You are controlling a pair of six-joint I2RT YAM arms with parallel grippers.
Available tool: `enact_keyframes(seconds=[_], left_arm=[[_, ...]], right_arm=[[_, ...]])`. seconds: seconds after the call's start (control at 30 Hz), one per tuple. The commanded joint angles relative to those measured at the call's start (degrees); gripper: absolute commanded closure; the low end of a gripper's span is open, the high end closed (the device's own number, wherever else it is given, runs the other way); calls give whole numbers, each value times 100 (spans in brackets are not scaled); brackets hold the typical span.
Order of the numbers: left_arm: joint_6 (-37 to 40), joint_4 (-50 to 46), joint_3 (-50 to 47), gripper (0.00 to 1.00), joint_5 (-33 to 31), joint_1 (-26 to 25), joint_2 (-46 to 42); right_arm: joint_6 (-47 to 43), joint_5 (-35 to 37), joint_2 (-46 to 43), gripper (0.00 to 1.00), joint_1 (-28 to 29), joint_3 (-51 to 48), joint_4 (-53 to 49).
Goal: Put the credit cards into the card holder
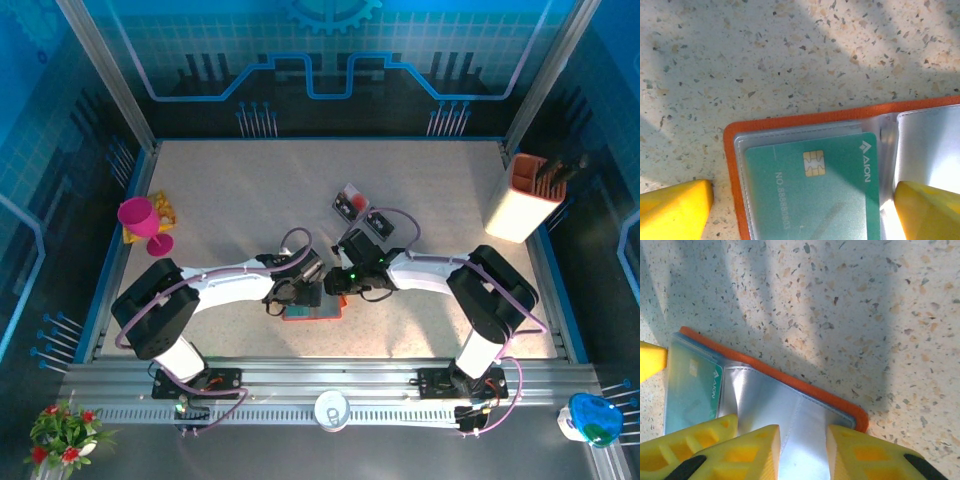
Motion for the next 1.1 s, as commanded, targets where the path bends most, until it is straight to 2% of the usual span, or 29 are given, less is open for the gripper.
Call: enact_keyframes(seconds=[0.0, 0.2, 0.33, 0.57, 0.73, 1.07], left_arm=[[39, -48, -187, 6, -53, -33, -93], [39, -32, -205, 5, -58, -33, -141], [48, -13, -206, 4, -56, -34, -178], [39, -59, -207, 3, -94, -31, -367], [65, -287, -57, 1, -321, -11, -905], [74, -516, -222, 1, -349, 602, -2141]], right_arm=[[100, -155, 68, 71, 39, -61, 63], [204, -532, 163, 82, 37, -23, 287], [289, -882, 300, 82, 19, -1, 472], [438, -1070, 243, 81, 3, -28, 635], [452, -1138, 17, 76, 39, 95, 495], [502, -1151, 122, 71, 398, 629, 203]])
